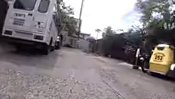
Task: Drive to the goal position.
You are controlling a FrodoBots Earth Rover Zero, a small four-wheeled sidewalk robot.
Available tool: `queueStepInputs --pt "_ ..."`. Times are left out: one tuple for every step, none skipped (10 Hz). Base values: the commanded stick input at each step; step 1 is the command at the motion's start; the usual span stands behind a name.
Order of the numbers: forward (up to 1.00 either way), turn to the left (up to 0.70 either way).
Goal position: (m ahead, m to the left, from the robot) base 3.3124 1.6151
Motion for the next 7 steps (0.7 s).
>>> queueStepInputs --pt "1.0 0.0" --pt "1.0 0.0" --pt "1.0 0.0" --pt "1.0 0.0" --pt "1.0 0.0" --pt "1.0 0.05" --pt "1.0 0.24"
